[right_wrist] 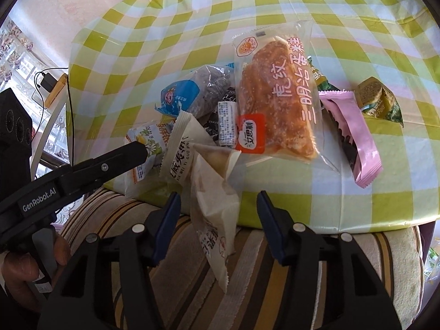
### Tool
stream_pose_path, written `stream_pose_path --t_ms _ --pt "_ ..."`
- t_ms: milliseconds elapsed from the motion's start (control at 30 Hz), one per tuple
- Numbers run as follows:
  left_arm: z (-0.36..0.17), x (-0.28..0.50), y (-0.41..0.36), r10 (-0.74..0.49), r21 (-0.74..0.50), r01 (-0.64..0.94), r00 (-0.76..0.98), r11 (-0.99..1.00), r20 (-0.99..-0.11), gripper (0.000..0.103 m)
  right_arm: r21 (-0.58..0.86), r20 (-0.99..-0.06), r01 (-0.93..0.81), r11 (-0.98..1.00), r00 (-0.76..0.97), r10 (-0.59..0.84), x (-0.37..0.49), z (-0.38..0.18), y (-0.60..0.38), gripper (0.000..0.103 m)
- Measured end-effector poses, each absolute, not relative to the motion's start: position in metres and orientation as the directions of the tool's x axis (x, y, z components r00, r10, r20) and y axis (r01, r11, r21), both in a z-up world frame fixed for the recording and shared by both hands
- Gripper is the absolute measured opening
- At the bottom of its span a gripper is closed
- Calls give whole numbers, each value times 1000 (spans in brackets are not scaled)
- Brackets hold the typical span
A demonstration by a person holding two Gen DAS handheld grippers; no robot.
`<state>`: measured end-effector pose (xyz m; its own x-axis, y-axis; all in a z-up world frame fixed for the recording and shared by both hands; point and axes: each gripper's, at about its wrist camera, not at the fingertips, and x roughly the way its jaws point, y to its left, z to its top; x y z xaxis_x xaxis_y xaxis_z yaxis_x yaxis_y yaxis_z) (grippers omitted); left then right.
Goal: Organize snacks
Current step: 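Return to the pile and grasp the orange-edged packet with left tool while right grasps white paper pack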
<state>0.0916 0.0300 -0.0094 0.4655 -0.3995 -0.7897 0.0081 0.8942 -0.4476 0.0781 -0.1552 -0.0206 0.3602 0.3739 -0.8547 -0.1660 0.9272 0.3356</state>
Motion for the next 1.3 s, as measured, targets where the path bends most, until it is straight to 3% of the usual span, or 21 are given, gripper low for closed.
stream_pose_path --t_ms 167,233,267,333,700,1033,1100,1300 --pt "-9 99 22 -396 -439 19 467 898 -790 51 345 -855 -165 924 351 382 81 -24 -155 42" --pt "-9 102 18 -397 -436 26 465 899 -791 50 352 -853 -171 920 348 390 81 -25 -154 32" --pt "-10 103 16 -399 -435 31 462 900 -792 44 356 -849 -174 918 349 396 80 -25 -154 24" --pt "-11 105 12 -404 -434 41 453 900 -795 36 349 -846 -178 920 363 391 78 -23 -154 24" --pt "-18 115 7 -405 -440 23 435 898 -804 35 317 -838 -197 928 400 371 74 -14 -148 22" --pt "-5 98 10 -387 -436 17 491 900 -780 24 291 -826 -195 937 443 349 63 -3 -155 22" --pt "-3 95 11 -388 -440 14 498 898 -776 14 288 -823 -191 938 452 345 60 0 -157 22" --pt "2 84 14 -383 -442 7 512 897 -769 11 284 -815 -172 943 475 332 52 7 -168 22"
